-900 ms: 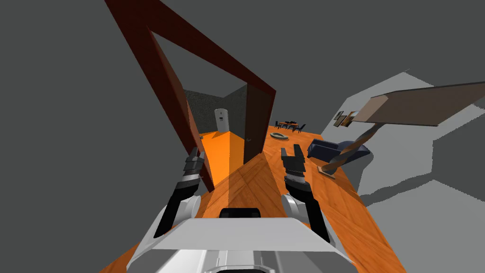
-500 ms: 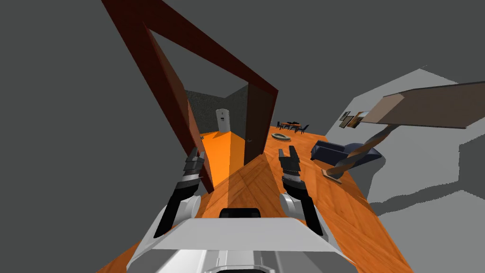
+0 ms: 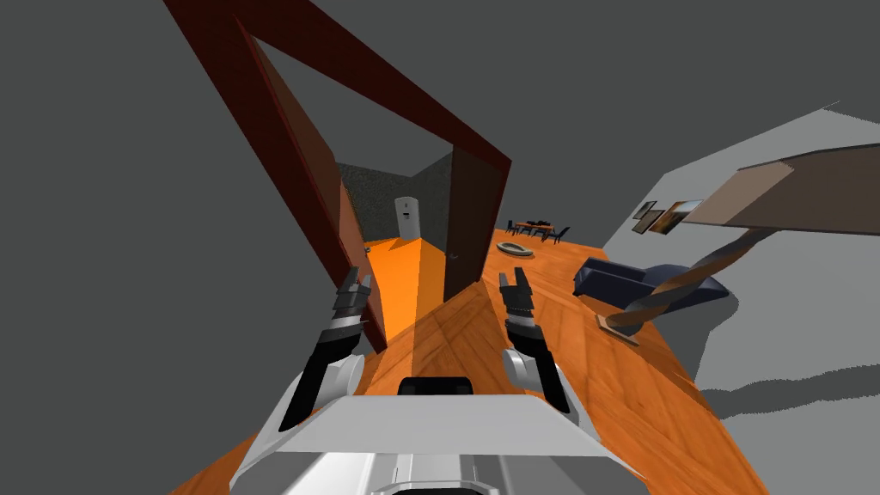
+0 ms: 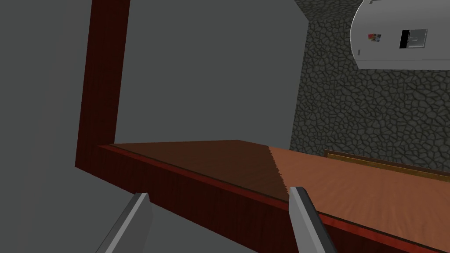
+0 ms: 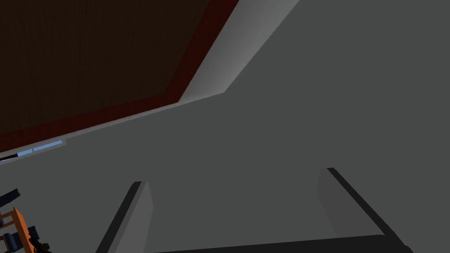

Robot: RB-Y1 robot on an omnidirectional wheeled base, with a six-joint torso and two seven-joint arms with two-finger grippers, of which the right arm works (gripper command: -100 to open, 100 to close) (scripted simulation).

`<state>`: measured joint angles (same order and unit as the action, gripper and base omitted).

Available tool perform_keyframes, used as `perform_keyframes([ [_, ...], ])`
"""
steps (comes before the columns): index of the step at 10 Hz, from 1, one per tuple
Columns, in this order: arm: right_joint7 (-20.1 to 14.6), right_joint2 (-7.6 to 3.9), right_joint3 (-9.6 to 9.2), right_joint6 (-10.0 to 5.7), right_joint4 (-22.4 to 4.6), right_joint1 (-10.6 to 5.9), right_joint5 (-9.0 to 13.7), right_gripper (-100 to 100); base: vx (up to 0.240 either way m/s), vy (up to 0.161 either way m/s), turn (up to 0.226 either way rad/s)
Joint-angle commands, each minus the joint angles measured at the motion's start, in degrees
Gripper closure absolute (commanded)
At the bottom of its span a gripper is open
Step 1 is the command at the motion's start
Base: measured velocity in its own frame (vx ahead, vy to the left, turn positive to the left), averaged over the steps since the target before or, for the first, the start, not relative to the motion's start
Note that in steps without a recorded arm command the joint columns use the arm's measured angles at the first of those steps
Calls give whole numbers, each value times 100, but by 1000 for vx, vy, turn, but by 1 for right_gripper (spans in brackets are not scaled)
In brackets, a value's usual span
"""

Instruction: Push the door open

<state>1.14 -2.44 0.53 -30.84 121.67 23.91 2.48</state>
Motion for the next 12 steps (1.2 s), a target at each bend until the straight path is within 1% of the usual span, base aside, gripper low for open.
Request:
perform_keyframes([
  [1, -24, -36, 4, -36, -258, -128, 7, -100, 79, -63, 76],
  [4, -56, -86, -31, -119, -704, -307, 5, -100, 82, -59, 77],
  [10, -132, -175, -112, -318, -1718, -732, 1, -100, 90, -77, 97],
  [11, -132, -175, -112, -318, -1765, -732, 1, -100, 44, -56, 26],
  [12, -145, -189, -127, -353, -1955, -808, 0, -100, 48, -47, 57],
])
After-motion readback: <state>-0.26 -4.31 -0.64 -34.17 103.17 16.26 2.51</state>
